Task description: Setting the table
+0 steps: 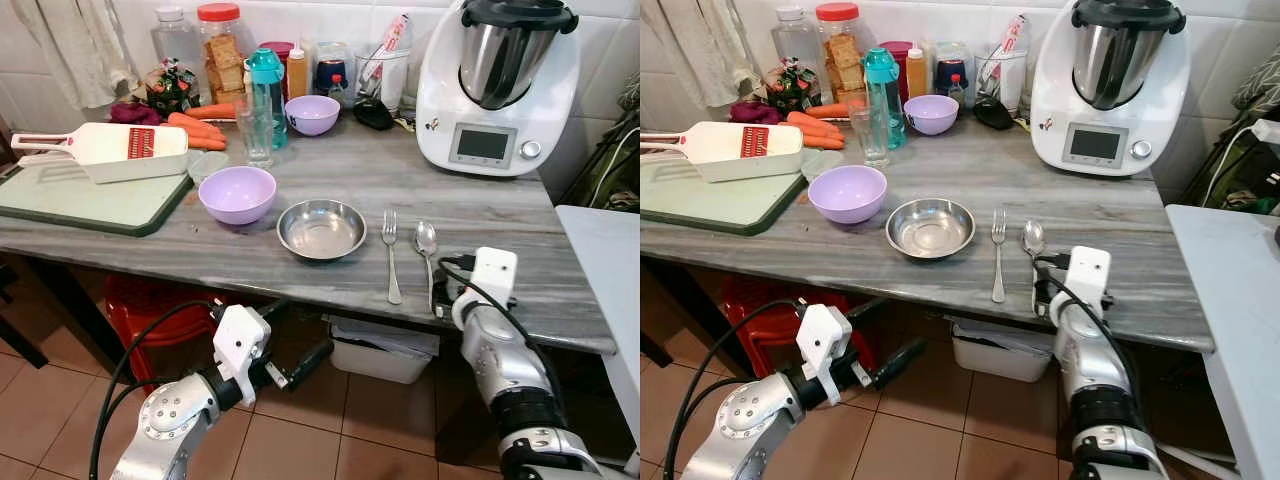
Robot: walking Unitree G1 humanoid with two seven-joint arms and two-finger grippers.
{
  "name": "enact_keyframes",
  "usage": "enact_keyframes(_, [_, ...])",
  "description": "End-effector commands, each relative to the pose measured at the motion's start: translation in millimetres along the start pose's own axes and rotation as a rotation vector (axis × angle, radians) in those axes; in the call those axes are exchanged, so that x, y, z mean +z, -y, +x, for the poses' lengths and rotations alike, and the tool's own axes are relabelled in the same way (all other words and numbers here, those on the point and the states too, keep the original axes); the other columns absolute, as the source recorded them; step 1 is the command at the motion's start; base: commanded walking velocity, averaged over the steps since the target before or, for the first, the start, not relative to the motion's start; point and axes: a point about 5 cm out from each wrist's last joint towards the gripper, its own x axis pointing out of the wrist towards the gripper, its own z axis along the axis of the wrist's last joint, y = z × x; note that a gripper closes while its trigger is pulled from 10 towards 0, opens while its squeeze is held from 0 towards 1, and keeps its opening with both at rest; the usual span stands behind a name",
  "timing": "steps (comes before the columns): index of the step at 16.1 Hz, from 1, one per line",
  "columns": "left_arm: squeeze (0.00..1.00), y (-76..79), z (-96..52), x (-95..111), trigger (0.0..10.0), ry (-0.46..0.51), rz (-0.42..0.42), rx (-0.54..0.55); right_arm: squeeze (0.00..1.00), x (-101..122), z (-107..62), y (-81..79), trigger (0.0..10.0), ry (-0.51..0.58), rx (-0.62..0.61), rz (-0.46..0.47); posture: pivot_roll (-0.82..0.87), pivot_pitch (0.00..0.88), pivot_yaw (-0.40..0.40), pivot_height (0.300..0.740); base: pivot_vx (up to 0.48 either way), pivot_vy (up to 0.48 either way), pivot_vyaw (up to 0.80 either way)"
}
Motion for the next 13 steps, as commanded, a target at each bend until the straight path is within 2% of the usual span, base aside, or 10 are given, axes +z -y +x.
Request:
enact_keyframes(1, [0.0,-1.4,-0.3,0.7,10.0,-0.001,0.012,-0.003,0.0,0.5,0.8,-10.6,10.0,-0.021,0.045,-0.004,0.08,0.0,-0.009,0.74,0.0,0.0,0.0])
enact_keyframes(6, [0.0,-0.2,-1.3,0.4,10.0,-0.001,0.013,-0.004,0.0,-0.5,2.1,-15.5,10.0,-0.032,0.062,0.003,0.09,0.0,-0.006,0.74,0.0,0.0,0.0])
enact_keyframes(13, [0.0,-0.9,-2.3,1.0,10.0,-0.003,0.016,-0.001,0.0,0.3,7.3,-7.0,10.0,-0.039,0.039,0.003,0.09,0.0,0.0,0.74,0.0,0.0,0.0])
